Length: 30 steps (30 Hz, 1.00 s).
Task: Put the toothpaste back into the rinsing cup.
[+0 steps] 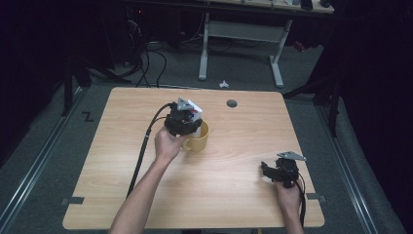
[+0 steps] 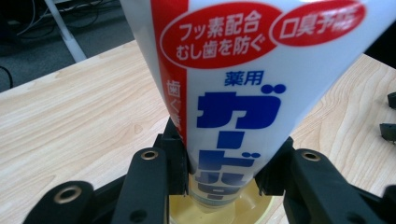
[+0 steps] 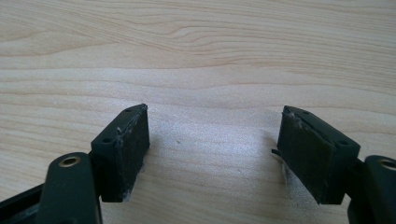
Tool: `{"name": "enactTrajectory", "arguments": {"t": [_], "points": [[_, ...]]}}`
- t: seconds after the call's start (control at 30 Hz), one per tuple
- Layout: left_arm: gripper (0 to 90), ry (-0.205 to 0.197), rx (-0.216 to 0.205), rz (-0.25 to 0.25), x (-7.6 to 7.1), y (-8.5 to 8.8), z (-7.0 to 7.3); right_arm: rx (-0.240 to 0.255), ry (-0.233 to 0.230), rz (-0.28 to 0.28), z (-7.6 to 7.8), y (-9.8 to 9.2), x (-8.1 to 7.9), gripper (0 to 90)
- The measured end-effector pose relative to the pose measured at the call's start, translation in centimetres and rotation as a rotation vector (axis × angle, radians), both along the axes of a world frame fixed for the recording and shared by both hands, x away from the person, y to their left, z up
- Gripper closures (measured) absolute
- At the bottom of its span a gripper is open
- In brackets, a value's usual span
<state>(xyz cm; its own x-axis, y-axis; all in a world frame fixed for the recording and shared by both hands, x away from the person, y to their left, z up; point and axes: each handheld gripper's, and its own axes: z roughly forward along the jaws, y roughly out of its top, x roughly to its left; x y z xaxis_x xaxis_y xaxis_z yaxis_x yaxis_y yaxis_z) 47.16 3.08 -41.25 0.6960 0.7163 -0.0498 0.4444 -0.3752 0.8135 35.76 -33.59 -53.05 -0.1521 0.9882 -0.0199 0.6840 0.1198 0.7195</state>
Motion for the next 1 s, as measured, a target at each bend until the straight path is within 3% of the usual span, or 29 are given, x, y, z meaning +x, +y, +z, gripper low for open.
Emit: {"name": "enactTrajectory", "arguments": {"t": [1.0], "points": [[61.3,0.032,0.025,0.009,0.2,-0.6,-2.7,-0.001,-0.002,0.000,0.0,0.0,0.0,25.4]]}}
